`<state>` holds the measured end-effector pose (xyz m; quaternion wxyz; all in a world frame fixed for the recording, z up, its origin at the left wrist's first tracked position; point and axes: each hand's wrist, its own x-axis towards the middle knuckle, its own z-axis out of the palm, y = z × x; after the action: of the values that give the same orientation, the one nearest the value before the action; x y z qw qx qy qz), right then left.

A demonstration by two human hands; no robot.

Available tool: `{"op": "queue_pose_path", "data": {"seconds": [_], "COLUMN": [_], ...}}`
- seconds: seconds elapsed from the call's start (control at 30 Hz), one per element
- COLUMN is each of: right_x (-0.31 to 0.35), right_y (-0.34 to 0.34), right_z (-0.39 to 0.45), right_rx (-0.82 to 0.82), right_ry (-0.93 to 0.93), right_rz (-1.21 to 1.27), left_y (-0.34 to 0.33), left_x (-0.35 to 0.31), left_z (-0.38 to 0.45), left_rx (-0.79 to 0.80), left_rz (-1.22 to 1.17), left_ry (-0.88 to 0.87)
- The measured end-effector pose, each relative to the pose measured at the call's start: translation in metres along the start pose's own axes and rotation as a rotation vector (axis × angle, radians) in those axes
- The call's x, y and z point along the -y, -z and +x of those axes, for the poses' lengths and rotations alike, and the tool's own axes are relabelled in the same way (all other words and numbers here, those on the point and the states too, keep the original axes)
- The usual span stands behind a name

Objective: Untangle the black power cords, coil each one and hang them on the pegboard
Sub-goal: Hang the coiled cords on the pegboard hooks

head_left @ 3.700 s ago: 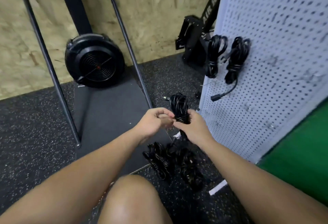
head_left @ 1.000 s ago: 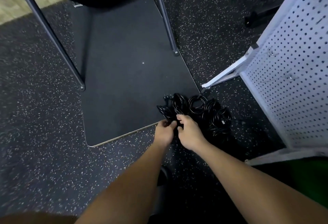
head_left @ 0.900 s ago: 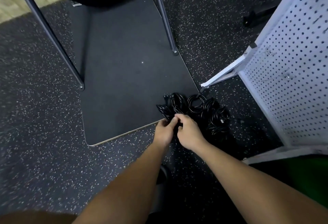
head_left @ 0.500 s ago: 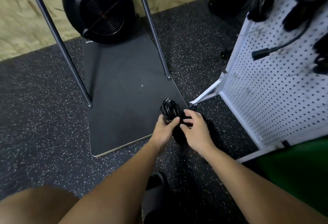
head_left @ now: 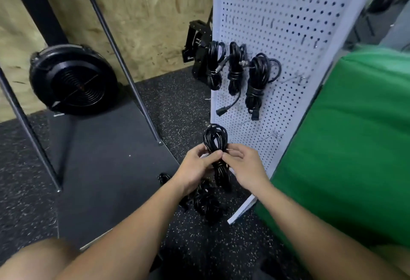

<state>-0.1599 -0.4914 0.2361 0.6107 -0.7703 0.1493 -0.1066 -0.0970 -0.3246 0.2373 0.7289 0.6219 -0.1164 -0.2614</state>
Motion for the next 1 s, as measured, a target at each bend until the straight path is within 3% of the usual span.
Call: {"op": "queue_pose_path", "data": {"seconds": [0.4, 0.73, 1.0], "right_x": [0.074, 0.101, 0.102], "right_y": [0.064, 0.079, 0.092], "right_z": [-0.04, -0.017, 0.003], "right_rx": [-0.299, -0.51, -0.619], "right_ry": [0.257, 0.351, 0.317], "right_rz": [0.077, 0.09, 0.065], "left_y": [-0.073, -0.108, -0.133], "left_x": [-0.083, -0.112, -0.118], "left_z": [0.003, 0.034, 0.065], "left_rx": [0.185, 0.074, 0.035], "left_rz": [0.041, 0.164, 0.201], "left_ry": [-0.25, -0.41, -0.378]}}
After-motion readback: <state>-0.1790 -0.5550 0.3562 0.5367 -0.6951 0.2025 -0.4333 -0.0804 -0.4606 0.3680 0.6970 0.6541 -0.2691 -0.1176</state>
